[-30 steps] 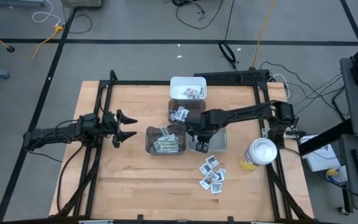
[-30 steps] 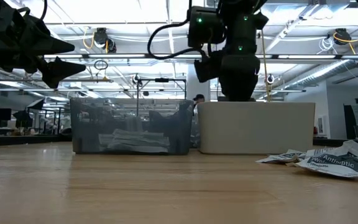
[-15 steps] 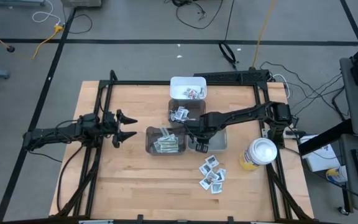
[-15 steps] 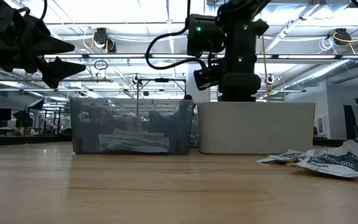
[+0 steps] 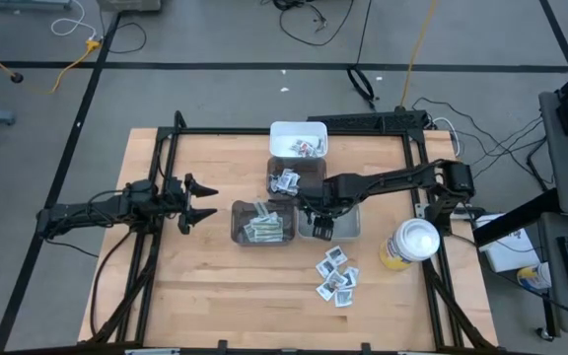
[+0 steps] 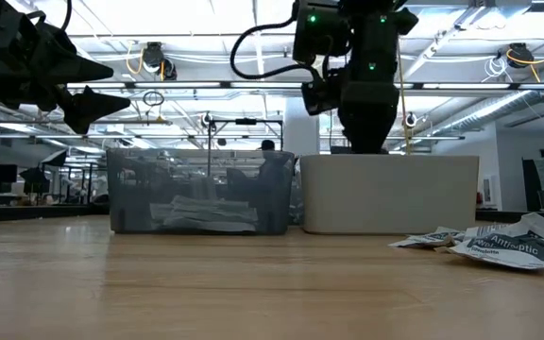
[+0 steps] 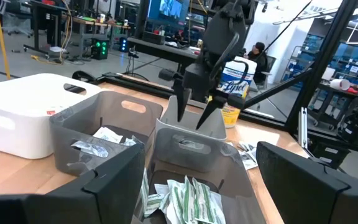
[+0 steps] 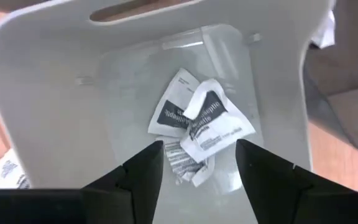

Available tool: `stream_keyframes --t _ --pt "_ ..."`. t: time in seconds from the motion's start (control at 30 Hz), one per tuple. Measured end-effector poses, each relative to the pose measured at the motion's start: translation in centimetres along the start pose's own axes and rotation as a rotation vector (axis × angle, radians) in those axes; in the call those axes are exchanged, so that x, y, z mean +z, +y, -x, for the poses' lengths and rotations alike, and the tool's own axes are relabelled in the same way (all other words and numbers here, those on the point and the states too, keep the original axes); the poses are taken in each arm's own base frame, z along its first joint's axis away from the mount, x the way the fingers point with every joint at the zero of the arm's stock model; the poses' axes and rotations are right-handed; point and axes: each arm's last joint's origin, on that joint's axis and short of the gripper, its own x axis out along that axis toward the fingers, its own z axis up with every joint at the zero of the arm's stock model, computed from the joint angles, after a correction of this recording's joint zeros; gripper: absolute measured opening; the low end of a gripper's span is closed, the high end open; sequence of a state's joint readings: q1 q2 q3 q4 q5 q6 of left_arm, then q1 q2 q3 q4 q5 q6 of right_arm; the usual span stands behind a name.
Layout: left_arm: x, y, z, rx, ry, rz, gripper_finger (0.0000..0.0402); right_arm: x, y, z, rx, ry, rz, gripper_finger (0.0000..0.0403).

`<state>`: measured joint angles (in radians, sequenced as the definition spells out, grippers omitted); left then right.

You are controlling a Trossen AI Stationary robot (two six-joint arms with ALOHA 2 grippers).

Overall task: Pick & Place First Aid Supplies
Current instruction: Put the white towelette pack into the gray bin

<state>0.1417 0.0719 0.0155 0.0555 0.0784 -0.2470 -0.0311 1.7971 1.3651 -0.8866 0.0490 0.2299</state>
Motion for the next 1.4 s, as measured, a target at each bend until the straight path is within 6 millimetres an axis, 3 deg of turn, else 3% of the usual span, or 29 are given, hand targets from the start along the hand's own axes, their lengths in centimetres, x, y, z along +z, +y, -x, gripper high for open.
stream_keyframes --t 0.53,0.83,1.13,1.4 --pt "0.0 0.0 0.0 0.0 0.0 0.0 0.031 -1.4 0.7 3.0 0.061 -0.003 -0.173 0.0193" --pt "0.0 0.0 0.0 0.0 0.0 0.0 0.031 -3.0 6.3 4.0 0.103 -0.011 -0.156 0.0188" --pt "0.0 0.0 0.0 0.0 0.0 0.0 0.031 -6.7 12.3 4.7 0.139 0.005 -0.022 0.0185" --pt "0.0 0.0 0.0 0.0 0.0 0.0 0.031 -9.9 15.9 5.3 0.164 0.02 0.057 0.0185"
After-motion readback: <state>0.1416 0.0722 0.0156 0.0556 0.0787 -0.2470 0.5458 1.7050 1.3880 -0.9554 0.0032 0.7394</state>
